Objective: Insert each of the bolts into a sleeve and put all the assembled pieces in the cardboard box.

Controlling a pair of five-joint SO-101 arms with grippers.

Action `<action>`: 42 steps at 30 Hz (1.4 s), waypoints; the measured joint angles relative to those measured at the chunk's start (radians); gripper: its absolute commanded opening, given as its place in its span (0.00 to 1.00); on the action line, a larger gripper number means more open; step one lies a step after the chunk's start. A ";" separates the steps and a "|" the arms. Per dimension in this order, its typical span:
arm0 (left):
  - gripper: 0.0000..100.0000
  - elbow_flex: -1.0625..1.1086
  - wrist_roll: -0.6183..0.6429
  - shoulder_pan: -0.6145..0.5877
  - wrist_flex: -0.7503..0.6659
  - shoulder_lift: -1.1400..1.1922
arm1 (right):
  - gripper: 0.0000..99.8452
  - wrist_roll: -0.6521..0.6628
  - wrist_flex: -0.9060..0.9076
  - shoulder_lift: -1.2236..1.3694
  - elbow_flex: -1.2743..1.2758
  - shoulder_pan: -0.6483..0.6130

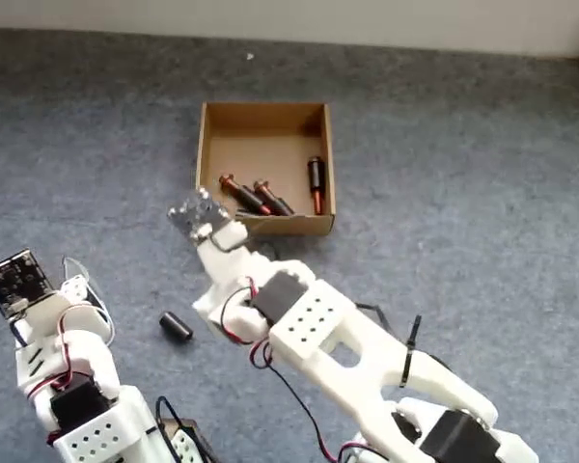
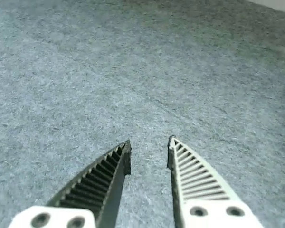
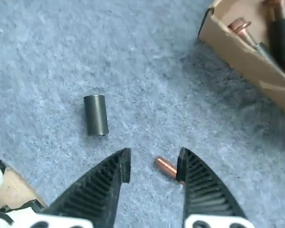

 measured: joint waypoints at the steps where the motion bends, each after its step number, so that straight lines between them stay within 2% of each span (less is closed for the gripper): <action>1: 0.16 0.000 0.005 -0.002 0.000 0.000 | 0.15 0.000 -0.025 0.000 0.012 -0.015; 7: 0.16 0.000 0.008 -0.005 0.000 0.000 | 0.15 0.000 -0.121 0.003 0.029 -0.077; 17: 0.16 0.000 0.008 -0.005 0.000 0.000 | 0.15 0.000 -0.133 0.166 0.003 -0.141; 28: 0.16 0.000 0.009 -0.005 0.000 0.000 | 0.15 0.000 -0.232 0.284 -0.014 -0.146; 42: 0.16 0.000 0.009 -0.005 0.000 0.000 | 0.15 0.000 -0.242 0.483 -0.144 -0.152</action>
